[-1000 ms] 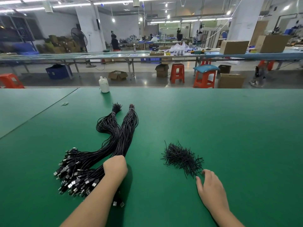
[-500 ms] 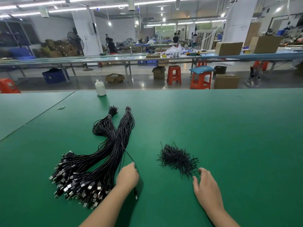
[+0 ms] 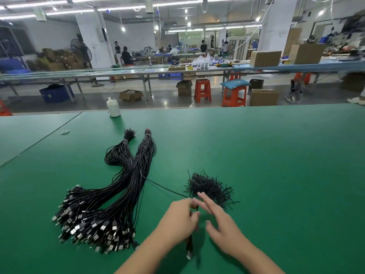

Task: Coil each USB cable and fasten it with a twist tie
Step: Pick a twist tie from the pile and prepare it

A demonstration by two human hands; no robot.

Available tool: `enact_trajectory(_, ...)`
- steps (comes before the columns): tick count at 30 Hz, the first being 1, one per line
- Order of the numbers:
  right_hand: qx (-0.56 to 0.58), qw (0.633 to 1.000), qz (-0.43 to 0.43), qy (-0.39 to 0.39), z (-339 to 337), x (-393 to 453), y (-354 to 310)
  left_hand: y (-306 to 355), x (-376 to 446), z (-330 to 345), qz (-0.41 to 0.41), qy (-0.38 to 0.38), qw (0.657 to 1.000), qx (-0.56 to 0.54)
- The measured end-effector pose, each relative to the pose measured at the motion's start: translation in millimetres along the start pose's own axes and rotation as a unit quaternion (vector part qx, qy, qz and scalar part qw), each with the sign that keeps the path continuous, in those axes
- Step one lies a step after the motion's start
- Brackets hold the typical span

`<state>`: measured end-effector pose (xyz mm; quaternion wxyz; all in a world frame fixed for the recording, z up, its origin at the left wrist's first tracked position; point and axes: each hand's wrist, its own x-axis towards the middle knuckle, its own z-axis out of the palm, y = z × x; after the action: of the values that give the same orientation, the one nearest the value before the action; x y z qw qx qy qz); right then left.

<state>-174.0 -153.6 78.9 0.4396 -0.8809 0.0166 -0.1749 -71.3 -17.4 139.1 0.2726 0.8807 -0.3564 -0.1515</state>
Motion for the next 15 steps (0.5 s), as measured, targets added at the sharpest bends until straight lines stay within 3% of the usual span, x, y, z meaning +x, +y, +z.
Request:
enact_trajectory(3, 0.007, 1.000, 0.028, -0.002, -4, 5, -18, 4, 1, -21, -0.018, -0.015, 0.995, -0.098)
enact_trajectory(5, -0.012, 0.999, 0.032, 0.009, -1, 10, -28, 1, -1, -26, -0.035, -0.022, 0.974, -0.224)
enact_trajectory(9, 0.061, 0.992, 0.085, 0.070, 8, 19, -37, -4, 2, -18, -0.119, -0.015, 0.834, -0.539)
enact_trajectory(12, 0.101, 0.979, 0.146, 0.096, 11, 24, -38, -18, 2, -7, -0.087, 0.019, 0.814, -0.574)
enact_trajectory(15, 0.120, 0.970, 0.179, 0.111, 11, 26, -38, -32, 0, 8, -0.031, -0.012, 0.785, -0.619)
